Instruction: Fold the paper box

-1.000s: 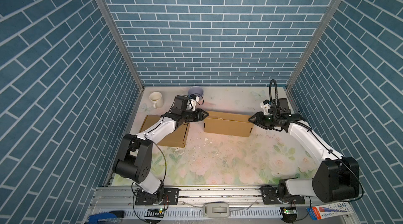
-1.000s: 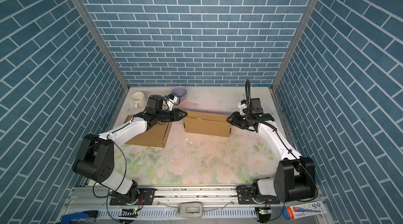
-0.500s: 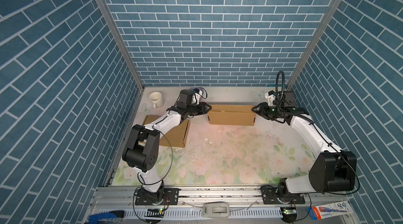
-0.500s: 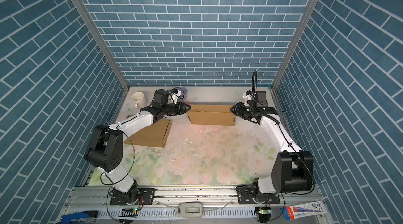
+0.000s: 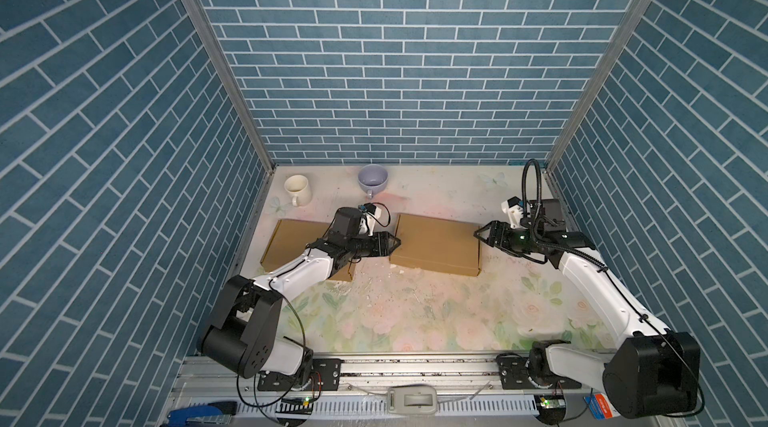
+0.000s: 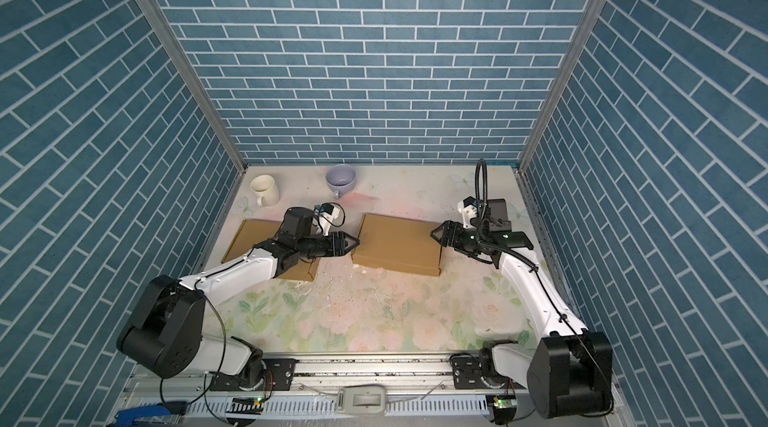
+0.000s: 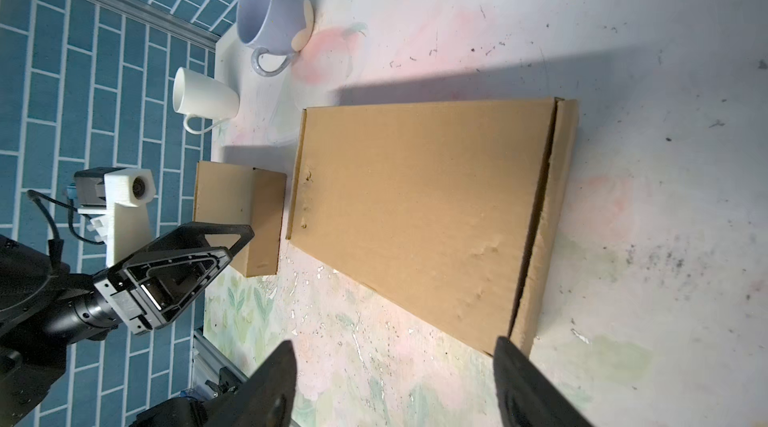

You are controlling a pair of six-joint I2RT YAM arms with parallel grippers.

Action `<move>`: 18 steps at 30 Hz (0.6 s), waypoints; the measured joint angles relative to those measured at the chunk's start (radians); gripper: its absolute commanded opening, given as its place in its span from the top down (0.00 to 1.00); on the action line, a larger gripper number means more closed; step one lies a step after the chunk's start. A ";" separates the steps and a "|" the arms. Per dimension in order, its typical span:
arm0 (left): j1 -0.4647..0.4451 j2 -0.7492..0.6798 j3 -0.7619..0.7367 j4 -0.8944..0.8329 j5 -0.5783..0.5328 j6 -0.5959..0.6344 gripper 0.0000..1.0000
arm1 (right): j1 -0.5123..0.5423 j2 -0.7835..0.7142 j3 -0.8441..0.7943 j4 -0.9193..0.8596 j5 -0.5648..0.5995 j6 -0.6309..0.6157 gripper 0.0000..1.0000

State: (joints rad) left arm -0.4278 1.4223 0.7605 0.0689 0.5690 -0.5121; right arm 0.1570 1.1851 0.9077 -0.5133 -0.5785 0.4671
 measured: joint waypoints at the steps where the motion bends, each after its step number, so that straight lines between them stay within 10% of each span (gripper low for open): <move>1: 0.000 -0.013 0.000 -0.005 -0.007 0.005 0.38 | 0.000 -0.002 0.000 -0.011 0.010 0.000 0.25; 18: -0.050 0.261 0.098 0.032 -0.099 0.019 0.39 | 0.100 0.339 -0.026 0.095 0.115 0.061 0.33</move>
State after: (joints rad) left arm -0.4782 1.6833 0.8585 0.1013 0.4698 -0.4927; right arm 0.2573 1.5238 0.8818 -0.4187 -0.4637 0.5282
